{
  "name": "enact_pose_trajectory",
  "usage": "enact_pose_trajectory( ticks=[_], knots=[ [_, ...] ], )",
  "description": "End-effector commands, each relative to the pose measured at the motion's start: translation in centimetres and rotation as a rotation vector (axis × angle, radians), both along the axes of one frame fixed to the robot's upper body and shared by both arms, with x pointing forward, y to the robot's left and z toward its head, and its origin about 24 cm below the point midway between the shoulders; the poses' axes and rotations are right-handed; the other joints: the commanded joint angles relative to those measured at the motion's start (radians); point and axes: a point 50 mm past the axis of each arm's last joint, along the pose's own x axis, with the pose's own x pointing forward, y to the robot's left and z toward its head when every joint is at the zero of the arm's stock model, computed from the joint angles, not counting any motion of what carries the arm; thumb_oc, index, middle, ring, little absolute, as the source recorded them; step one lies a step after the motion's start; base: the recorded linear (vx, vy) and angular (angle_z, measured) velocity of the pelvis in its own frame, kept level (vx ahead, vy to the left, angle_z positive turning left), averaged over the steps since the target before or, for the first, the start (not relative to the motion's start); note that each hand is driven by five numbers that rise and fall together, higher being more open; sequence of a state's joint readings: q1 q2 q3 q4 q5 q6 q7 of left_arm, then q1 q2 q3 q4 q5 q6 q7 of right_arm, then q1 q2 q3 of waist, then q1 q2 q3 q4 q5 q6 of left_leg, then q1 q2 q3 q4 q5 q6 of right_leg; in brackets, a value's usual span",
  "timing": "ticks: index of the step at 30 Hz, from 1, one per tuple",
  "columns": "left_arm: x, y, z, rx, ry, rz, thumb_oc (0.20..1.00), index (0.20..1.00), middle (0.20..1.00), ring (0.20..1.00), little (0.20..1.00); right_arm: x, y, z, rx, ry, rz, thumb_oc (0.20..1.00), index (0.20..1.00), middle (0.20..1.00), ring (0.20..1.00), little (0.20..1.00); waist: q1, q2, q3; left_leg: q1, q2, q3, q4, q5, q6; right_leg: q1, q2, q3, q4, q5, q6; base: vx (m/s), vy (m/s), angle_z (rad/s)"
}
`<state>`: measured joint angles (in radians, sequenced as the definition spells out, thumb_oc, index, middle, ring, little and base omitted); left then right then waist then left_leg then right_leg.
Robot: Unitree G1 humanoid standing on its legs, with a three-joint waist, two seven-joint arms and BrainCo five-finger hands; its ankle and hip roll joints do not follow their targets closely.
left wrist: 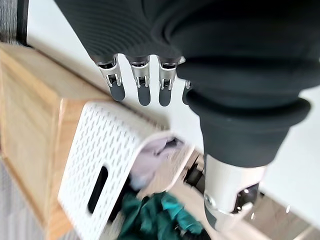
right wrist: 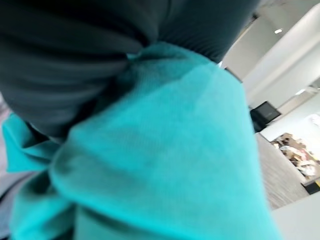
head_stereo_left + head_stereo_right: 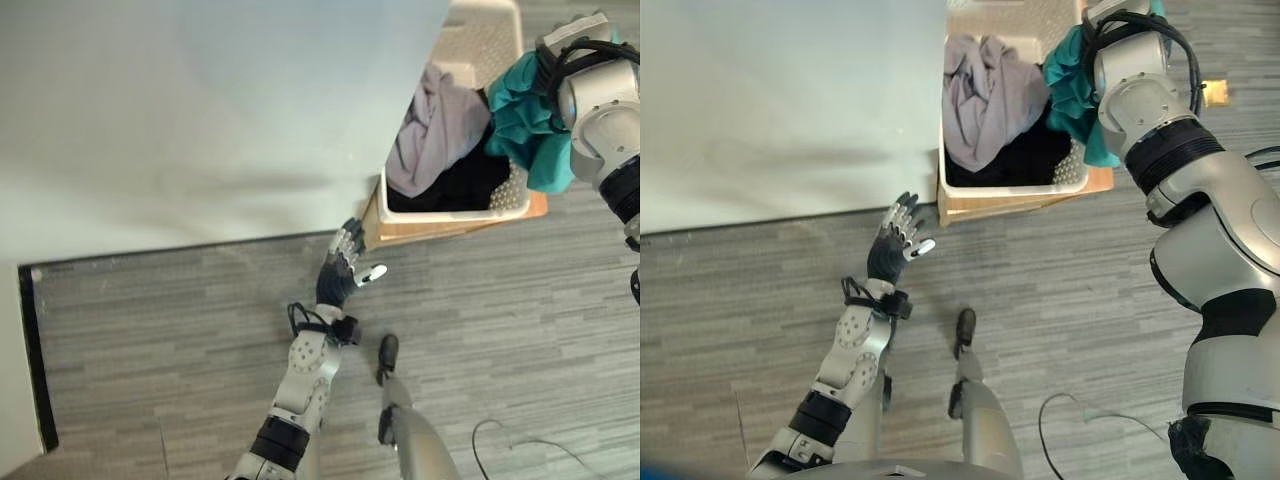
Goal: Pick up bed clothes into laundry basket.
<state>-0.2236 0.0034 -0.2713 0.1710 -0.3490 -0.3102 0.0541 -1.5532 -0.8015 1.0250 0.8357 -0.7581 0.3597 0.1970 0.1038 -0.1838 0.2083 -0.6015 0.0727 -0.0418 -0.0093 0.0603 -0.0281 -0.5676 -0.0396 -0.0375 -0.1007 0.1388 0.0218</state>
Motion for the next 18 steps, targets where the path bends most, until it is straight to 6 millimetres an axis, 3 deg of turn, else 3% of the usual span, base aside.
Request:
enact_pose_trajectory(
  ticks=[1, 10, 12, 18],
  knots=[
    [0.2, -1.4, 3.2, -0.020, -0.153, -0.044, 1.000, 1.000, 1.000, 1.000, 1.000, -3.2, -2.9, 7.4, 0.027, -0.266, -0.092, 0.200, 0.200, 0.200, 0.200, 0.200, 0.046, -0.014, 0.008, 0.074, 0.041, -0.001, -0.078, 0.051, -0.023, 0.027, 0.025, -0.046, 0.013, -0.022, -0.006, 0.00, -0.040, -0.06],
    [-0.2, -0.8, 2.0, -0.020, -0.110, -0.046, 1.000, 1.000, 1.000, 1.000, 1.000, -3.5, -2.3, 8.5, 0.118, -0.414, 0.055, 0.200, 0.200, 0.200, 0.200, 0.200, 0.090, -0.035, 0.020, 0.080, 0.041, -0.040, -0.078, 0.062, -0.030, 0.053, 0.027, -0.088, 0.013, -0.028, -0.003, 0.02, -0.014, 0.05],
    [-0.5, -0.7, 1.2, -0.013, -0.079, -0.055, 1.000, 1.000, 1.000, 1.000, 1.000, -3.1, -2.0, 8.1, 0.151, -0.436, 0.095, 0.200, 0.200, 0.200, 0.200, 0.200, 0.111, -0.041, 0.021, 0.097, 0.039, -0.049, -0.078, 0.064, -0.035, 0.083, 0.029, -0.105, 0.013, -0.030, -0.001, 0.03, -0.002, 0.17],
    [-0.6, -0.4, 1.3, 0.008, -0.093, -0.065, 1.000, 1.000, 1.000, 1.000, 1.000, -1.7, -0.7, 5.8, 0.181, -0.362, 0.103, 0.200, 0.200, 0.200, 0.200, 0.200, 0.143, -0.054, 0.036, 0.108, 0.044, -0.076, -0.078, 0.071, -0.045, 0.114, 0.029, -0.132, 0.013, -0.036, 0.004, 0.01, -0.043, 0.23]
  ],
)
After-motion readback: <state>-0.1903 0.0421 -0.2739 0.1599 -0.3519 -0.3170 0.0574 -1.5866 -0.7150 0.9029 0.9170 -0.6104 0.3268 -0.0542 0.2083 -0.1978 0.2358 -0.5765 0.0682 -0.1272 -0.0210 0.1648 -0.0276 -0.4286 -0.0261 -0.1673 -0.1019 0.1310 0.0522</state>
